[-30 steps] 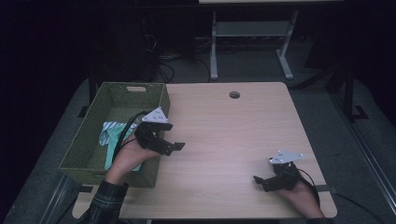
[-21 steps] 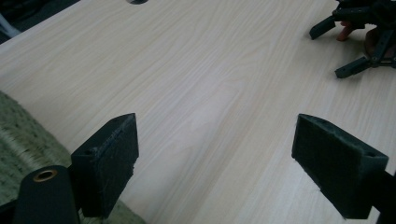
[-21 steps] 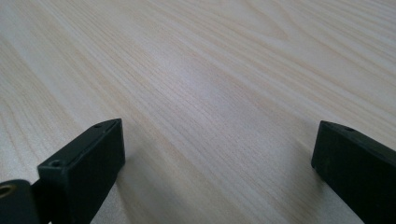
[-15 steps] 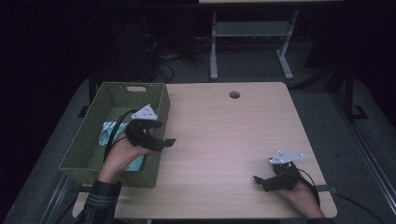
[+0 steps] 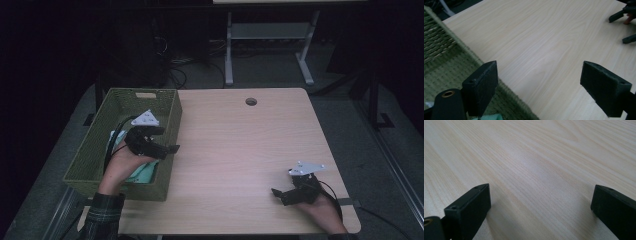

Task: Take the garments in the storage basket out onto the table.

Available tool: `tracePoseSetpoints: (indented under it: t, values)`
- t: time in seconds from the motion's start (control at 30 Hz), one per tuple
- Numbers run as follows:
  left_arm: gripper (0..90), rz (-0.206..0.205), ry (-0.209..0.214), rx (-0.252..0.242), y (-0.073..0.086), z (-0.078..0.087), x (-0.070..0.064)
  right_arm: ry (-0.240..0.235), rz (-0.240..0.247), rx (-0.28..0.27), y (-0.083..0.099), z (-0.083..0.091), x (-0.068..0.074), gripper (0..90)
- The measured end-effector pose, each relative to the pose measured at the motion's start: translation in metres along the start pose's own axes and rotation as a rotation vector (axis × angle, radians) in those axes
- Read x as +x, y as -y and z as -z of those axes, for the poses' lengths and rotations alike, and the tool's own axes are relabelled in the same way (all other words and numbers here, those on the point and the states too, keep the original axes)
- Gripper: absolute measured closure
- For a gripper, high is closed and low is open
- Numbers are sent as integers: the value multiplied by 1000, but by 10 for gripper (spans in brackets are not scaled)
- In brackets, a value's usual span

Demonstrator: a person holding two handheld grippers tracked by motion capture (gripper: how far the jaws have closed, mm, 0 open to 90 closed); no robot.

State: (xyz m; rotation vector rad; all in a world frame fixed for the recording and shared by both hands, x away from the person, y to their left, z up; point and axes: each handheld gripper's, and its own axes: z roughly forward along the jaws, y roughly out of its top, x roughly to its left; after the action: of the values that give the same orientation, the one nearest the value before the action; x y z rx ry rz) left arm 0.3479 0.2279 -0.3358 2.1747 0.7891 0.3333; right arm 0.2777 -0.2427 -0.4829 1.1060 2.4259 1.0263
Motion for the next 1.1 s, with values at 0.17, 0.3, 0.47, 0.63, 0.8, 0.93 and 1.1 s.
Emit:
tracePoseSetpoints:
  t: [0.17,0.3,0.47,0.63,0.8,0.93,1.1]
  values:
    - [143,21,-28,-6,5,6,9,2,4,-2,0,0,0,24]
    - [143,33,-41,-9,7,9,13,1,8,-4,0,0,-1,24]
    - [143,49,-75,-7,13,16,23,1,7,-3,0,0,-1,24]
    - [143,70,-102,-6,18,21,32,1,7,-3,0,0,0,24]
    - [143,89,-126,-3,24,24,39,1,6,-3,0,0,0,24]
    - [145,115,-148,0,30,25,46,1,6,-3,0,0,0,24]
    - [145,126,-164,4,36,24,52,1,6,-3,0,0,0,24]
